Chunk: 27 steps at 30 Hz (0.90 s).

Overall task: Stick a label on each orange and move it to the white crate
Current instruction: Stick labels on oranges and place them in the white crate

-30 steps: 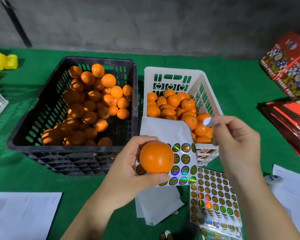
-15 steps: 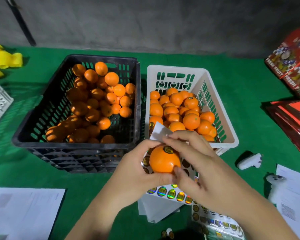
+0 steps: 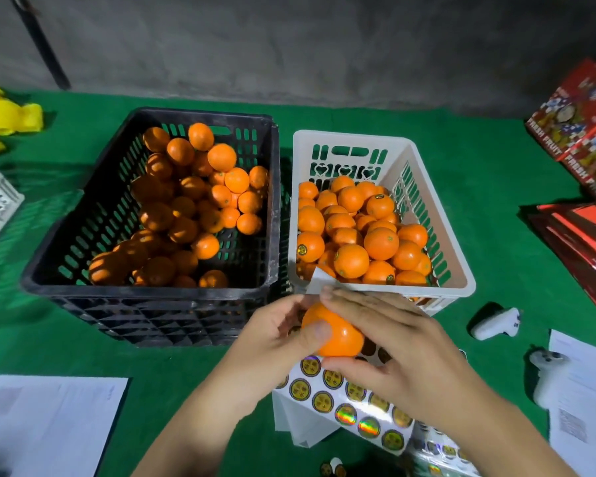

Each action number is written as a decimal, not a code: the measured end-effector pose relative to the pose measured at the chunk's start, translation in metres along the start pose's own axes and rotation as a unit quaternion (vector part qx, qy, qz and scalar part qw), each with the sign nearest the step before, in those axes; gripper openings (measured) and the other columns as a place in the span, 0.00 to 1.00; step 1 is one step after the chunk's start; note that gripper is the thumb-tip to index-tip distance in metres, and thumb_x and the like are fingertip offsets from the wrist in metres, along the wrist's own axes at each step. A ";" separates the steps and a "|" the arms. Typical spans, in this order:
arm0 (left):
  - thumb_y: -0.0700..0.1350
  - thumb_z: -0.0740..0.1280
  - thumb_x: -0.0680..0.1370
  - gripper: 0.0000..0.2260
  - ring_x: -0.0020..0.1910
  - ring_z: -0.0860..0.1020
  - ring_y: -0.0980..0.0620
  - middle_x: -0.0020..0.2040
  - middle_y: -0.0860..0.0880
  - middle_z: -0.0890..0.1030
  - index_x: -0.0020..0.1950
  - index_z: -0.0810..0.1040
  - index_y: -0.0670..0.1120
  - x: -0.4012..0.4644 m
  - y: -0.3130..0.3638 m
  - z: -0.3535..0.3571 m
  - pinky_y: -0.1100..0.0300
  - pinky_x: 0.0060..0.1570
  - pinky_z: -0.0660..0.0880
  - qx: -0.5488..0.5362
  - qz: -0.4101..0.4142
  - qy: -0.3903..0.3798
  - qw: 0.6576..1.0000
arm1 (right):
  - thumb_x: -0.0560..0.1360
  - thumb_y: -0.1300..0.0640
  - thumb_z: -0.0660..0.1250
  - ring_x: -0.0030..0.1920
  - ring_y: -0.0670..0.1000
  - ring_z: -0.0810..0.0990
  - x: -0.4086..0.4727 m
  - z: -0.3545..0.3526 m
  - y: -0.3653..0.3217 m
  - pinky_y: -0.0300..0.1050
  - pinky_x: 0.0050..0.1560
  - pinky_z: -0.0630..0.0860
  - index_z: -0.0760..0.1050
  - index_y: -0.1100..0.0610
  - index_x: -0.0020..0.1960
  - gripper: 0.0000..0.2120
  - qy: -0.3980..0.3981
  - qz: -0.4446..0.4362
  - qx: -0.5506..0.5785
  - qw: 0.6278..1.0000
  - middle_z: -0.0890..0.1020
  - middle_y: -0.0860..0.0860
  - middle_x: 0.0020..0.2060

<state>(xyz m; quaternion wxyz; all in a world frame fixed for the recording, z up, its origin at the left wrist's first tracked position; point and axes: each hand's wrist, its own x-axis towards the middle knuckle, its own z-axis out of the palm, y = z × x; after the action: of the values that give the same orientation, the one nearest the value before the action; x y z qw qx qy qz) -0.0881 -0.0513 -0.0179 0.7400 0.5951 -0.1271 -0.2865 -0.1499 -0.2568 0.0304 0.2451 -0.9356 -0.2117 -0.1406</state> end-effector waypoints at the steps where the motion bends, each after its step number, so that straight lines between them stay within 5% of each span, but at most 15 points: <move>1: 0.70 0.76 0.70 0.26 0.59 0.85 0.47 0.60 0.48 0.87 0.62 0.84 0.58 0.001 0.000 -0.003 0.56 0.55 0.82 -0.008 -0.007 0.020 1.000 | 0.75 0.36 0.73 0.71 0.45 0.77 0.003 -0.002 0.004 0.51 0.68 0.76 0.75 0.51 0.75 0.33 0.017 0.008 0.018 1.000 0.79 0.44 0.71; 5: 0.51 0.72 0.81 0.09 0.56 0.86 0.45 0.55 0.51 0.88 0.60 0.84 0.62 0.008 -0.007 -0.018 0.49 0.52 0.85 0.090 -0.013 0.100 0.991 | 0.75 0.29 0.68 0.61 0.44 0.78 0.035 -0.008 0.041 0.43 0.57 0.75 0.70 0.44 0.76 0.34 0.068 0.120 0.010 0.990 0.80 0.45 0.65; 9: 0.44 0.70 0.83 0.25 0.66 0.82 0.49 0.67 0.53 0.83 0.73 0.72 0.68 0.009 -0.017 -0.028 0.51 0.63 0.81 0.038 0.011 0.091 0.995 | 0.75 0.40 0.74 0.66 0.53 0.73 0.086 0.005 0.097 0.54 0.64 0.75 0.65 0.46 0.77 0.35 0.063 0.161 -0.039 0.984 0.78 0.53 0.68; 13: 0.46 0.71 0.83 0.36 0.75 0.72 0.59 0.75 0.62 0.76 0.80 0.57 0.74 0.007 -0.021 -0.031 0.57 0.72 0.72 0.049 0.031 0.068 0.996 | 0.76 0.49 0.77 0.81 0.55 0.59 0.109 0.027 0.128 0.56 0.81 0.59 0.57 0.52 0.84 0.44 0.005 0.214 -0.025 0.977 0.62 0.54 0.81; 15: 0.43 0.67 0.85 0.31 0.73 0.75 0.57 0.74 0.58 0.78 0.83 0.60 0.65 0.006 -0.019 -0.035 0.63 0.69 0.74 0.077 0.048 0.051 0.995 | 0.78 0.39 0.72 0.77 0.52 0.67 0.096 0.042 0.121 0.47 0.76 0.65 0.66 0.52 0.80 0.36 0.044 0.270 0.076 0.959 0.70 0.49 0.77; 17: 0.42 0.64 0.86 0.20 0.69 0.80 0.50 0.70 0.52 0.82 0.77 0.72 0.58 0.006 -0.015 -0.039 0.52 0.65 0.80 0.092 0.061 0.064 0.992 | 0.77 0.29 0.64 0.60 0.48 0.81 0.079 0.052 0.102 0.40 0.58 0.75 0.81 0.48 0.62 0.27 0.107 0.351 0.236 0.900 0.84 0.42 0.55; 20: 0.43 0.63 0.87 0.14 0.63 0.84 0.48 0.65 0.51 0.85 0.69 0.80 0.56 0.007 -0.009 -0.041 0.50 0.58 0.84 0.110 0.063 0.106 0.986 | 0.79 0.31 0.59 0.35 0.40 0.82 0.060 0.055 0.087 0.41 0.42 0.71 0.85 0.45 0.43 0.23 -0.015 0.364 0.350 0.863 0.84 0.42 0.33; 23: 0.42 0.64 0.87 0.12 0.62 0.85 0.46 0.63 0.49 0.86 0.68 0.80 0.53 0.012 -0.007 -0.036 0.40 0.57 0.84 0.094 0.055 0.144 0.983 | 0.76 0.41 0.70 0.37 0.47 0.86 0.056 0.051 0.090 0.41 0.39 0.77 0.87 0.46 0.46 0.11 -0.092 0.313 0.368 0.871 0.88 0.49 0.40; 27: 0.41 0.64 0.87 0.12 0.59 0.85 0.49 0.62 0.52 0.85 0.67 0.82 0.50 0.018 0.005 -0.030 0.44 0.58 0.84 0.138 0.036 0.145 0.979 | 0.72 0.50 0.74 0.49 0.60 0.89 0.058 0.050 0.114 0.55 0.42 0.86 0.86 0.50 0.59 0.16 0.064 0.346 0.502 0.790 0.88 0.58 0.55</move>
<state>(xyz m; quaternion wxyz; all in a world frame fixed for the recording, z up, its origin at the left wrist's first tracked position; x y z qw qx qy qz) -0.0559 -0.0368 -0.0238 0.6709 0.7220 -0.0782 -0.1501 -0.0384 -0.3022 -0.0357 0.7253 -0.6806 0.1020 0.0198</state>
